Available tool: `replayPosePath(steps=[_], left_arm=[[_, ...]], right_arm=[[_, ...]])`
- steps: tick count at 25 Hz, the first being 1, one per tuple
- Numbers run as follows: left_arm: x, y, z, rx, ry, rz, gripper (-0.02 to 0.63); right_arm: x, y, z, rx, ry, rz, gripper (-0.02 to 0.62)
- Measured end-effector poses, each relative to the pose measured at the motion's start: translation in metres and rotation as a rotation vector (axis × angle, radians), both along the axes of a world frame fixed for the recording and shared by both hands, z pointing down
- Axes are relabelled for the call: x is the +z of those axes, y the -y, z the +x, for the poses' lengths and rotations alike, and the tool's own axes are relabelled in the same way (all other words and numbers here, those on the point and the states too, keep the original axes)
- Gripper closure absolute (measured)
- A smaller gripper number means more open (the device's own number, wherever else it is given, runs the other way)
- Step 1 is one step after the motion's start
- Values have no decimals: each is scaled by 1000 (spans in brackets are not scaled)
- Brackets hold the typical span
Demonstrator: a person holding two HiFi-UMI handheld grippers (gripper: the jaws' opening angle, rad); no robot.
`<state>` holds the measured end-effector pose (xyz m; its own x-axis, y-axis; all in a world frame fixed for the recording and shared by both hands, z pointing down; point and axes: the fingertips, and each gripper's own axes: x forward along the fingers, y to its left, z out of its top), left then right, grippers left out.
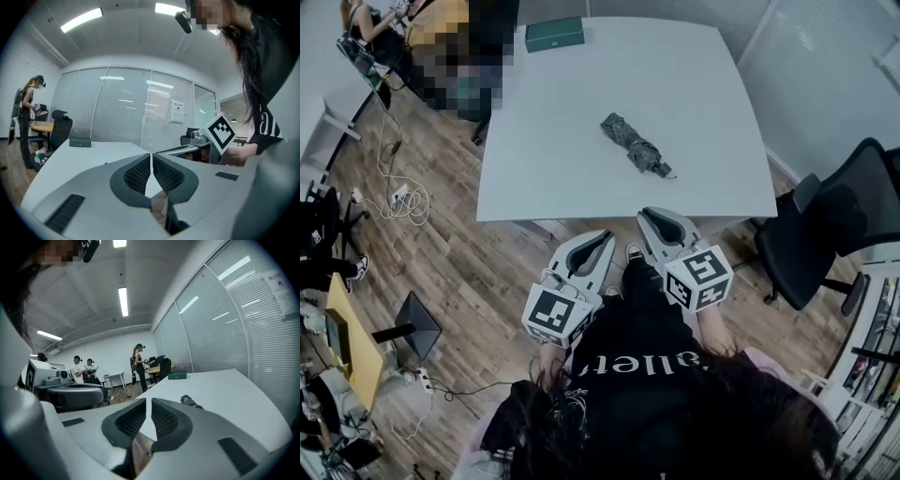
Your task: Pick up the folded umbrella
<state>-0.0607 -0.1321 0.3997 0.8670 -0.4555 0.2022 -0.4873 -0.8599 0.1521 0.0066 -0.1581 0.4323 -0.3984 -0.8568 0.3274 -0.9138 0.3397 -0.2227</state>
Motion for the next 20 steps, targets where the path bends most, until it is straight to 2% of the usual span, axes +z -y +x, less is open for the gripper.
replayPosePath(steps=[12, 20], left_arm=[[-3, 82, 16, -110, 4, 17, 578], [-3, 123, 29, -188, 17, 16, 577]], right_arm=[[36, 95, 34, -65, -53, -66, 555], [95, 158, 60, -157, -162, -157, 554]])
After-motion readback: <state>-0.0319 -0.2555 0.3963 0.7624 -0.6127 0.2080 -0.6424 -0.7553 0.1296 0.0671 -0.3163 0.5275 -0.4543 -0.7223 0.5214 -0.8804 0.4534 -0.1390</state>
